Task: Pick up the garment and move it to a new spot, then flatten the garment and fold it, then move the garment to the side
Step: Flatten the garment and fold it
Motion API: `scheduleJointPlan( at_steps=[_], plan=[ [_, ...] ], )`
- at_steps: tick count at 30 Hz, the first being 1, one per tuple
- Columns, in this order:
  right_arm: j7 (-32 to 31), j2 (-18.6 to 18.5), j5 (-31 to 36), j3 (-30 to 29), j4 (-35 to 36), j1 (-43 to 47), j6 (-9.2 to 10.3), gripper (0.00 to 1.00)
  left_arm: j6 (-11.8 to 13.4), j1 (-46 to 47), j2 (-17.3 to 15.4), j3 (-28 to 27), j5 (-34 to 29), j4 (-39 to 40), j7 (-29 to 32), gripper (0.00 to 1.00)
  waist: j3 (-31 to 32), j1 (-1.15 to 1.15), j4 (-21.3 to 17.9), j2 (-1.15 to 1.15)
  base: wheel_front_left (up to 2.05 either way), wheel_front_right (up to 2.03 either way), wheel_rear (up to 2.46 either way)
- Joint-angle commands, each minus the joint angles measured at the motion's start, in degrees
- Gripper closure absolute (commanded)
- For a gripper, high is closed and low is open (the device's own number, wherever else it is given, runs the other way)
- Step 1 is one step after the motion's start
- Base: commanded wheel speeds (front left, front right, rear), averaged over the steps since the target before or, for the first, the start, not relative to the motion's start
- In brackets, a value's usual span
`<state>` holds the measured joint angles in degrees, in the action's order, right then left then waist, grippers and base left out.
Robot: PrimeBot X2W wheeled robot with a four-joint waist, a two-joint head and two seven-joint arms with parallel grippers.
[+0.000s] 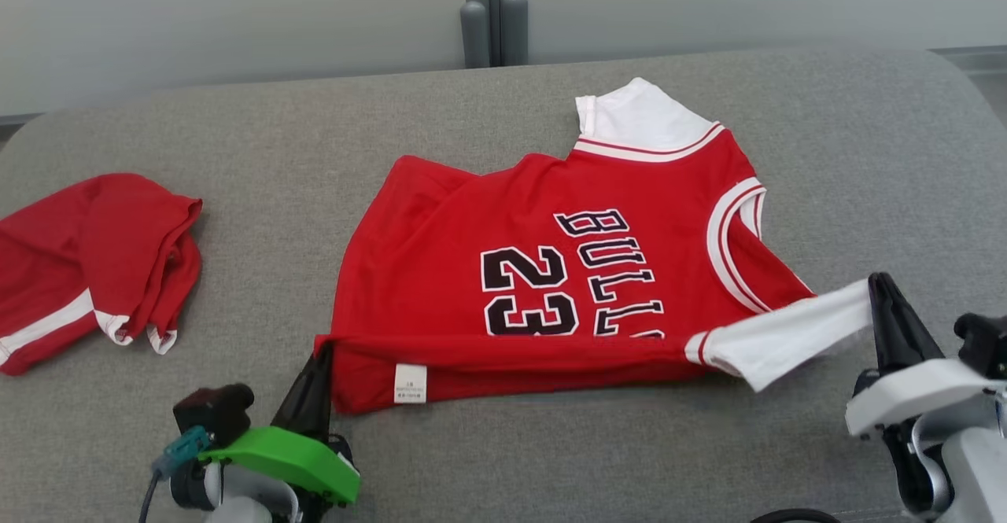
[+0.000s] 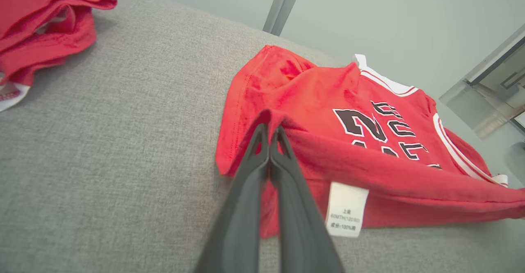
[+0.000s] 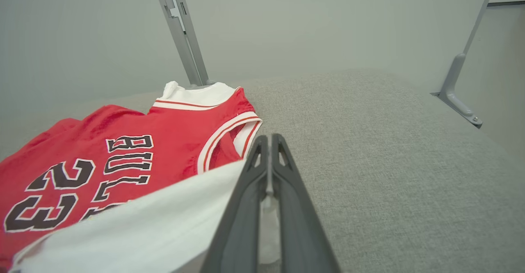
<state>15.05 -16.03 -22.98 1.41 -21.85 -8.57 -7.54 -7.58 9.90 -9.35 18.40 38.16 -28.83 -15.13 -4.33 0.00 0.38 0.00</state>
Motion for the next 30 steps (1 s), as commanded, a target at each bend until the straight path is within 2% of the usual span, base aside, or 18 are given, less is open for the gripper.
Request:
scheduleJointPlan(
  at_steps=[1,10,18,19,20,21,25,30],
  plan=[
    [0.0,-0.3,0.4,0.5,-1.3,-2.7,0.10,1.00,0.2,2.4,-0.4,0.4,-1.1,-0.9,0.0,1.00,-2.5,0.00,0.9,0.00,0.00,0.00,0.00],
    [-0.9,-1.2,3.6,2.8,-11.8,-17.9,0.10,1.00,0.2,14.7,2.3,-1.0,-5.6,-10.5,0.0,1.00,-8.8,0.00,2.8,0.00,0.00,0.00,0.00],
    [-0.5,-0.7,6.0,1.9,-19.9,-25.5,0.10,1.00,0.2,20.1,4.3,-1.5,-8.6,-15.1,0.0,1.00,-11.9,0.00,3.5,0.00,0.00,0.00,0.00],
    [-0.5,-0.5,6.3,1.6,-21.0,-26.3,0.10,0.94,0.2,20.6,4.4,-1.7,-8.7,-15.3,0.0,0.63,-12.2,0.00,3.5,0.00,0.00,0.00,0.00],
    [-0.4,-0.1,6.3,1.5,-21.9,-26.9,0.10,0.35,0.2,21.0,4.6,-2.1,-8.9,-15.5,0.0,0.00,-12.5,0.00,3.6,0.00,0.00,0.00,0.00],
    [-0.3,0.1,6.3,1.3,-22.6,-27.4,0.10,0.00,0.2,21.1,4.8,-2.5,-9.1,-15.5,0.0,0.00,-12.6,0.00,3.6,0.00,0.00,0.00,0.00],
    [0.1,-0.1,6.2,-0.1,-23.0,-27.5,0.10,0.00,0.2,20.2,5.4,-5.7,-10.8,-12.8,0.0,0.00,-12.6,0.00,3.6,0.00,0.00,0.00,0.00],
    [0.1,1.1,5.0,-4.4,-15.2,-20.8,0.10,0.00,0.4,14.6,6.1,-10.8,-14.3,-7.6,0.0,0.00,-10.5,0.00,3.2,0.00,0.00,0.00,0.00]
  ],
)
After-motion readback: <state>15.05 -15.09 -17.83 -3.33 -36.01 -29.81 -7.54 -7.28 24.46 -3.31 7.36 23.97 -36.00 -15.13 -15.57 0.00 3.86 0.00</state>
